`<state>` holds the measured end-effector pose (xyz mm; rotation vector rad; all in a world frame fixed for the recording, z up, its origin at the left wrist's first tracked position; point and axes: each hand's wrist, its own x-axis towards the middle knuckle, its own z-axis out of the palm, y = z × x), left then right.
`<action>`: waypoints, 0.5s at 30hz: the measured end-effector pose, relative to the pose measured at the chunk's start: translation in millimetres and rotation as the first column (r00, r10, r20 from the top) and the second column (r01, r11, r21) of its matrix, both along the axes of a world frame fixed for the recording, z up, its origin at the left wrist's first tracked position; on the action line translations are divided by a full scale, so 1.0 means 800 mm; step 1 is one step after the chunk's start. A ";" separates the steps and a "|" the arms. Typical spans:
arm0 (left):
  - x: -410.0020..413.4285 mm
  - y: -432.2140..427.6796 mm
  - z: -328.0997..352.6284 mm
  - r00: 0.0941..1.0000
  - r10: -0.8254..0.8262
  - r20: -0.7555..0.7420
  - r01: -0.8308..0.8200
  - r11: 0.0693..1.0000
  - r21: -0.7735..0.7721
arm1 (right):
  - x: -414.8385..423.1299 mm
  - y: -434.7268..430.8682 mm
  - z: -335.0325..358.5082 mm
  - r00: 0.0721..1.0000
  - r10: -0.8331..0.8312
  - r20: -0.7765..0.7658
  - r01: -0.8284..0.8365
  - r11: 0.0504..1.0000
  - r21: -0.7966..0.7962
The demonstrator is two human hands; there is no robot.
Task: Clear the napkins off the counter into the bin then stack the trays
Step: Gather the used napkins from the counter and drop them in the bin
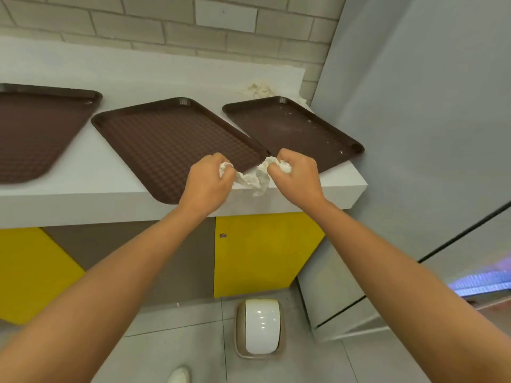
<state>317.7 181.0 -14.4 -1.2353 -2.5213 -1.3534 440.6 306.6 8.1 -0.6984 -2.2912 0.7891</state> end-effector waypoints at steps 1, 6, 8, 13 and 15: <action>0.011 -0.001 -0.007 1.000 0.005 0.010 -0.005 1.000 -0.009 | 0.010 -0.001 -0.006 1.000 0.013 -0.003 -0.013 1.000 -0.001; 0.060 -0.013 -0.046 0.997 0.020 0.073 -0.016 0.998 -0.053 | 0.053 -0.006 -0.044 0.999 0.045 0.023 -0.044 0.997 -0.058; 0.073 -0.015 -0.065 0.995 0.029 0.093 -0.021 0.997 -0.078 | 0.068 -0.007 -0.064 0.998 0.034 0.061 -0.029 0.997 -0.074; 0.095 -0.021 -0.113 0.983 0.036 0.180 -0.010 0.989 -0.146 | 0.094 -0.012 -0.116 0.988 0.008 0.154 0.014 0.990 -0.139; 0.102 -0.025 -0.133 0.978 0.035 0.207 0.001 0.985 -0.172 | 0.101 -0.016 -0.139 0.986 0.005 0.167 0.024 0.985 -0.172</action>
